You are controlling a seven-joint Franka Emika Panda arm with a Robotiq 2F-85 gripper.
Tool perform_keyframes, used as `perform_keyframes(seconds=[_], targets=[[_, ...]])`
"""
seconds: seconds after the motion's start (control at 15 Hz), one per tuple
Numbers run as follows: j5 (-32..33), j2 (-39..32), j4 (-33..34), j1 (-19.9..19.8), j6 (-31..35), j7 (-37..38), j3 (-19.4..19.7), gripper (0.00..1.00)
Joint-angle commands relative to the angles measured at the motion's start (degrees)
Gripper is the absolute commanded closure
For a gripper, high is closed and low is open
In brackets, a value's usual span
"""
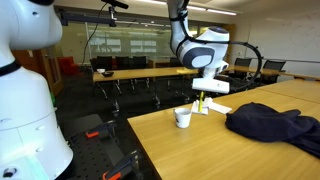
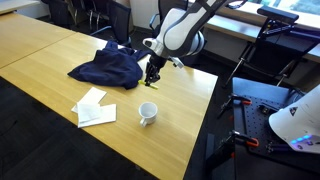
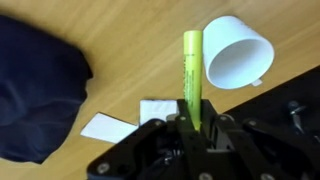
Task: Put the marker inside the mug cup
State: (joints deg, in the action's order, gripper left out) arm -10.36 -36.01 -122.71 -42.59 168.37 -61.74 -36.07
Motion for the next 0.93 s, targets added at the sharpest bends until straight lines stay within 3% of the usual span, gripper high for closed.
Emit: perform_keyframes(seconds=[0.0, 0.13, 0.2, 0.47, 0.67, 0.87], targets=[[1.04, -0.4, 0.04, -0.34, 0.04, 0.84, -0.24, 0.81], [1.11, -0.77, 0.03, -0.36, 0.04, 0.88, -0.45, 0.81], [0.25, -4.2, 1.07, -7.08, -1.27, -5.72, -7.52, 0.95], [2.31, -12.77, 0.95, -20.41, -1.34, -15.91, -20.18, 0.95], [6.42, -20.62, 0.58, -27.66, -3.19, -22.78, -24.57, 0.95], [10.88, -26.94, 0.5, -30.96, -6.81, -28.22, -26.08, 0.95]])
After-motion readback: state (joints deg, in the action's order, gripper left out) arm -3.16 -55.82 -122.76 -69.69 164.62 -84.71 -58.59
